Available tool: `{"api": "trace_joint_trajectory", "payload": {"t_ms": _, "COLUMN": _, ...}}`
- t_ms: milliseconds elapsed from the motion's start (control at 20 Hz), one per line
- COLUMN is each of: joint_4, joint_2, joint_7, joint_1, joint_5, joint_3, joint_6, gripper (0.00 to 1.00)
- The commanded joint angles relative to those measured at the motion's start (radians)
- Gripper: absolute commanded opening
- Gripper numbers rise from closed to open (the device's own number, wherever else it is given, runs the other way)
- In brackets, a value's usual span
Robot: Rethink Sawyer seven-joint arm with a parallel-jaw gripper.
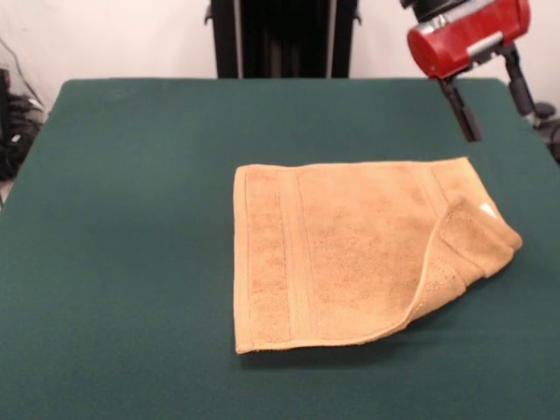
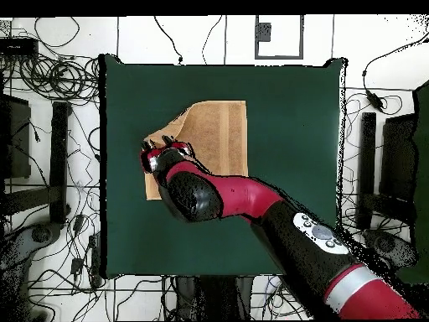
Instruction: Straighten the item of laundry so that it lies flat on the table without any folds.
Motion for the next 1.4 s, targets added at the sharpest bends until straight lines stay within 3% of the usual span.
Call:
{"api": "trace_joint_trajectory", "payload": {"t_ms": 50, "joint_4": 0.068, "joint_2": 0.029, "joint_7": 0.205, "joint_1": 0.019, "joint_5": 0.041, "joint_3": 0.055, "joint_6": 0.087, "gripper": 1.0}}
{"api": "trace_joint_trajectory", "payload": {"t_ms": 300, "joint_4": -0.097, "joint_2": 0.264, "joint_7": 0.075, "joint_1": 0.013, "joint_5": -0.104, "joint_3": 0.025, "joint_6": -0.009, "gripper": 1.0}}
{"api": "trace_joint_trajectory", "payload": {"t_ms": 400, "joint_4": -0.138, "joint_2": 0.313, "joint_7": 0.052, "joint_1": 0.004, "joint_5": -0.146, "joint_3": 0.023, "joint_6": -0.015, "gripper": 1.0}}
{"api": "trace_joint_trajectory", "payload": {"t_ms": 950, "joint_4": -0.207, "joint_2": 0.356, "joint_7": 0.013, "joint_1": -0.046, "joint_5": -0.266, "joint_3": 0.054, "joint_6": 0.085, "gripper": 1.0}}
{"api": "trace_joint_trajectory", "payload": {"t_ms": 1400, "joint_4": -0.231, "joint_2": 0.38, "joint_7": 0.017, "joint_1": -0.06, "joint_5": -0.305, "joint_3": 0.07, "joint_6": 0.109, "gripper": 1.0}}
